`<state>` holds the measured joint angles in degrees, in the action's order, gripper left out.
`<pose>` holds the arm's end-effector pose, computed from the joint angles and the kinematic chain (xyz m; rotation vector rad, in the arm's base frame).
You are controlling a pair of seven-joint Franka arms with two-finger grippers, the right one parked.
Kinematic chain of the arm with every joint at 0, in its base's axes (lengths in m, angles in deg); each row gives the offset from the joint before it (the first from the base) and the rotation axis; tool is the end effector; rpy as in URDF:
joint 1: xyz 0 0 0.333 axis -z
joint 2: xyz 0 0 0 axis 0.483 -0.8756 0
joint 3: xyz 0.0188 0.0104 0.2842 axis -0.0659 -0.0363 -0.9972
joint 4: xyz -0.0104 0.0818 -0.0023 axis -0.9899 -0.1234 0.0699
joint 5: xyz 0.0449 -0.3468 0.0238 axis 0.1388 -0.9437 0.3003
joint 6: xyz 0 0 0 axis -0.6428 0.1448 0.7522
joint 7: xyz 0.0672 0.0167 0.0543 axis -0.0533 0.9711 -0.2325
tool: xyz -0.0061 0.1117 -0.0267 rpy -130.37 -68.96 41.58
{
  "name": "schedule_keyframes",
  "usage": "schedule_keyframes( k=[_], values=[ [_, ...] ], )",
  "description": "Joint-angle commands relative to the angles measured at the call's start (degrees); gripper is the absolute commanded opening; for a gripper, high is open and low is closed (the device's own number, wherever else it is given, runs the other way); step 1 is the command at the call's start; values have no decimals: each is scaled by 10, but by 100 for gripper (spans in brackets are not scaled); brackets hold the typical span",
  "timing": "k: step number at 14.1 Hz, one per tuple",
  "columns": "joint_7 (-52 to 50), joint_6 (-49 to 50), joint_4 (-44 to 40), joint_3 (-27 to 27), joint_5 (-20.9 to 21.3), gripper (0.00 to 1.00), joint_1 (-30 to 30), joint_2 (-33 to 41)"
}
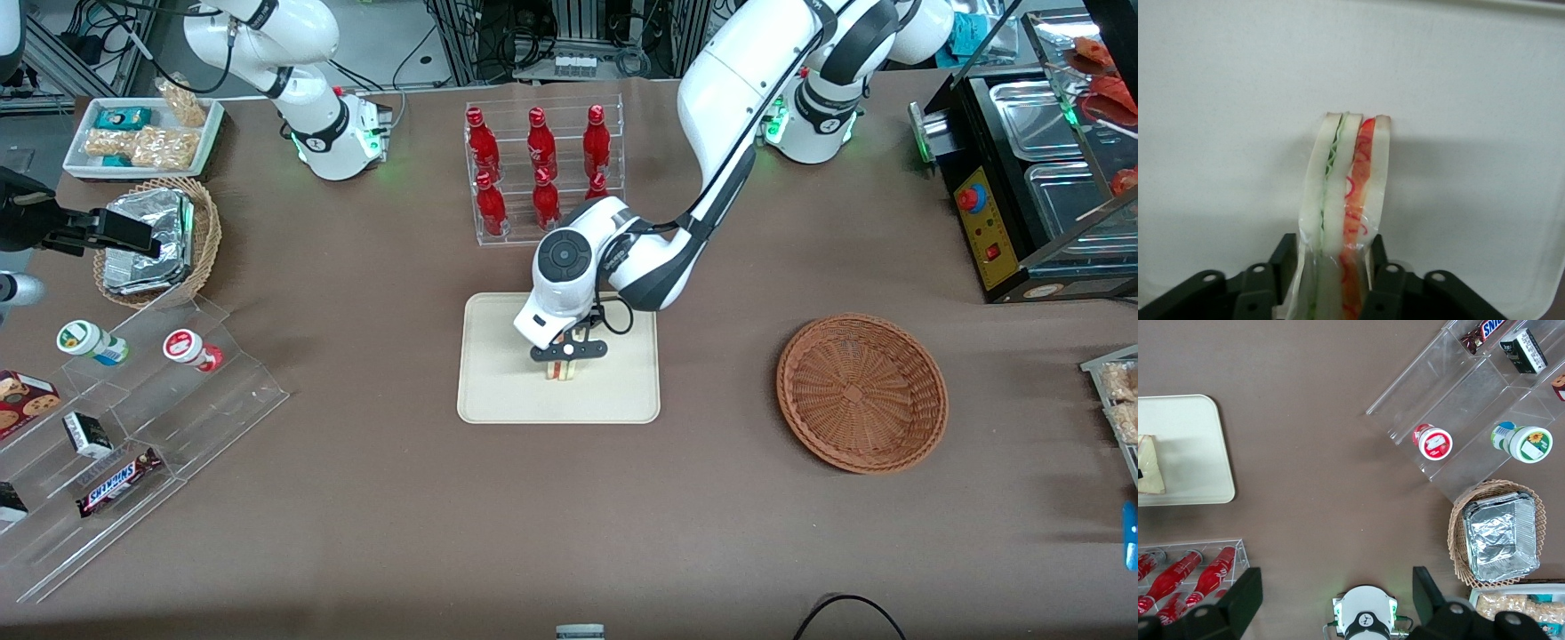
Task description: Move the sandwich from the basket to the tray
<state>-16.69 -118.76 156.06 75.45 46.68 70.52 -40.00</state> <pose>0.4502 -0.4933 0.2305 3.0793 0.1313 -0.1367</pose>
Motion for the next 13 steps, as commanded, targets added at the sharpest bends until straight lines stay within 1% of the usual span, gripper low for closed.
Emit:
schedule_keyframes(
  k=[1, 2, 3, 5, 8, 10, 12, 13],
  values=[
    [-15, 15, -14, -15, 8, 100, 4, 11],
    [-15, 23, -14, -22, 7, 100, 4, 17],
    [-11, 42, -11, -36, 5, 100, 3, 38],
    [-5, 97, -8, -43, 3, 100, -27, 84],
    [48, 203, 11, -43, 0, 100, -99, 163],
    [141, 286, 42, -43, 0, 100, -164, 227],
    [224, 367, 46, -44, 2, 100, -227, 272],
    [248, 395, 44, -45, 8, 100, -258, 291]
  ],
)
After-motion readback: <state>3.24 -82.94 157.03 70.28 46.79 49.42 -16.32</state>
